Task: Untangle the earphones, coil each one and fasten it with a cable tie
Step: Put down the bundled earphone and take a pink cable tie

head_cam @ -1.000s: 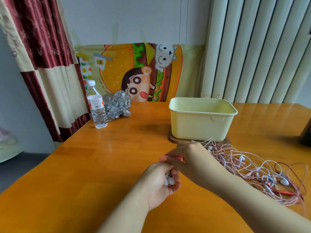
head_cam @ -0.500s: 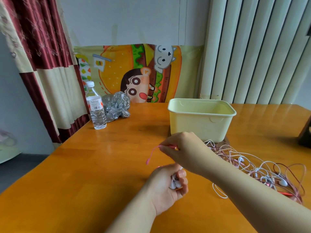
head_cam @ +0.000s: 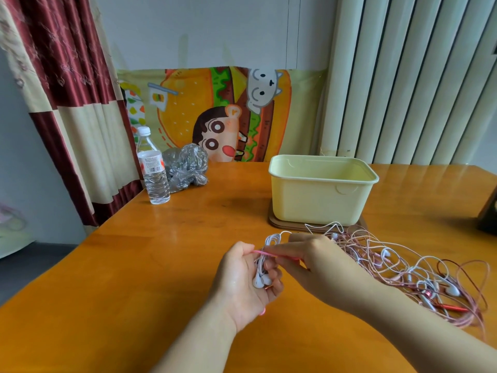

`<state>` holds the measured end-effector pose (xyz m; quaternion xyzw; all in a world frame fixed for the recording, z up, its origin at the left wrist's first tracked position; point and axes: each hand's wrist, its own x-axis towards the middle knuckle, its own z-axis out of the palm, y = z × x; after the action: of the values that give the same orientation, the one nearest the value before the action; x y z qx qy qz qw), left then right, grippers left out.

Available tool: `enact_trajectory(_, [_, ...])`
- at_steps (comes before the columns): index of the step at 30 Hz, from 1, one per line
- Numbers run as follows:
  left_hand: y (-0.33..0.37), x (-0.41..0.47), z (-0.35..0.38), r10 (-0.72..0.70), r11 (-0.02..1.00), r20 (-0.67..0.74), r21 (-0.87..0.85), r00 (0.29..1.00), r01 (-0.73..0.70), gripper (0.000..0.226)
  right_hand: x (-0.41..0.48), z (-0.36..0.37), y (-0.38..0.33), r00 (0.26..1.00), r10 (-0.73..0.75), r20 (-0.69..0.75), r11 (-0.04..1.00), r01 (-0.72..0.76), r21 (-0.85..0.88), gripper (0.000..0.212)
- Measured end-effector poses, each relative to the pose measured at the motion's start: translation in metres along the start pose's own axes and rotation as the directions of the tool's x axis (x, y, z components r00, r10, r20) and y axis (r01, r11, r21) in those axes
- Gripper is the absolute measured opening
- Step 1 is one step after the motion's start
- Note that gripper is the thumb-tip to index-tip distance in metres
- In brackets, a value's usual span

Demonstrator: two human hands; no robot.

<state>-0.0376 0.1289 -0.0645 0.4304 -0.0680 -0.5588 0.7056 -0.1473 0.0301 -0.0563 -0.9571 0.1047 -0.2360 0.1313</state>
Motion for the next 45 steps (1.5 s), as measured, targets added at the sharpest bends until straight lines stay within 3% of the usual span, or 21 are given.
enact_trajectory(5, [0.001,0.001,0.0,0.033,0.999,0.043,0.02,0.999,-0.034,0.045,-0.005,-0.002,0.0,0.991,-0.105,-0.077,0.994,0.103,-0.027,0.032])
enact_trajectory(7, [0.002,-0.001,0.0,0.054,0.998,0.118,0.032,0.992,-0.058,0.04,-0.009,0.0,0.004,0.977,-0.119,-0.18,0.988,0.134,0.075,0.022])
enact_trajectory(9, [0.003,-0.004,0.0,0.084,0.994,0.205,0.052,0.975,-0.097,0.039,-0.013,-0.001,0.008,0.976,0.044,-0.214,0.94,0.032,0.34,0.013])
enact_trajectory(10, [0.004,-0.005,-0.001,0.093,0.991,0.249,0.073,0.964,-0.114,0.038,-0.013,-0.003,0.01,0.975,0.174,-0.141,0.832,-0.069,0.551,0.009])
enact_trajectory(12, [0.006,-0.008,-0.001,0.086,0.976,0.332,0.161,0.939,-0.147,0.041,-0.013,-0.005,0.02,0.945,0.294,0.146,0.439,-0.269,0.857,0.018])
enact_trajectory(13, [0.007,-0.01,0.0,0.077,0.959,0.372,0.226,0.925,-0.171,0.04,-0.013,-0.005,0.025,0.918,0.264,0.297,0.256,-0.364,0.896,0.028])
enact_trajectory(14, [0.009,-0.012,0.0,0.066,0.933,0.406,0.299,0.911,-0.201,0.035,-0.012,-0.006,0.031,0.886,0.208,0.415,0.142,-0.447,0.883,0.034])
enact_trajectory(15, [0.011,-0.014,0.001,0.053,0.898,0.436,0.373,0.899,-0.234,0.031,-0.01,-0.008,0.035,0.854,0.148,0.498,0.097,-0.514,0.852,0.035])
enact_trajectory(19, [0.018,-0.021,0.007,0.04,0.715,0.496,0.592,0.867,-0.372,0.019,0.0,-0.023,0.046,0.808,0.015,0.589,0.171,-0.582,0.795,0.033])
enact_trajectory(24, [0.025,-0.025,0.014,0.053,0.523,0.559,0.691,0.828,-0.5,0.013,0.016,-0.032,0.052,0.76,-0.094,0.643,0.252,-0.606,0.754,0.03])
enact_trajectory(28, [0.025,-0.03,0.017,0.024,0.454,0.631,0.684,0.775,-0.571,0.014,0.022,-0.027,0.055,0.735,-0.212,0.644,0.334,-0.565,0.755,0.022])
enact_trajectory(33, [0.024,-0.03,0.013,0.01,0.393,0.554,0.763,0.832,-0.513,0.035,0.032,-0.04,0.048,0.707,-0.18,0.684,0.385,-0.589,0.71,0.022])
enact_trajectory(36, [0.022,-0.024,0.006,0.079,0.331,0.516,0.794,0.853,-0.51,0.033,0.04,-0.053,0.044,0.698,-0.165,0.697,0.465,-0.568,0.679,0.026])
enact_trajectory(40, [0.018,-0.025,0.006,0.138,0.263,0.55,0.781,0.824,-0.566,0.023,0.046,-0.068,0.041,0.677,-0.183,0.713,0.585,-0.508,0.633,0.026])
enact_trajectory(45, [0.019,-0.025,0.008,0.179,0.208,0.586,0.762,0.79,-0.613,0.016,0.045,-0.073,0.046,0.678,-0.237,0.696,0.558,-0.491,0.669,0.021])
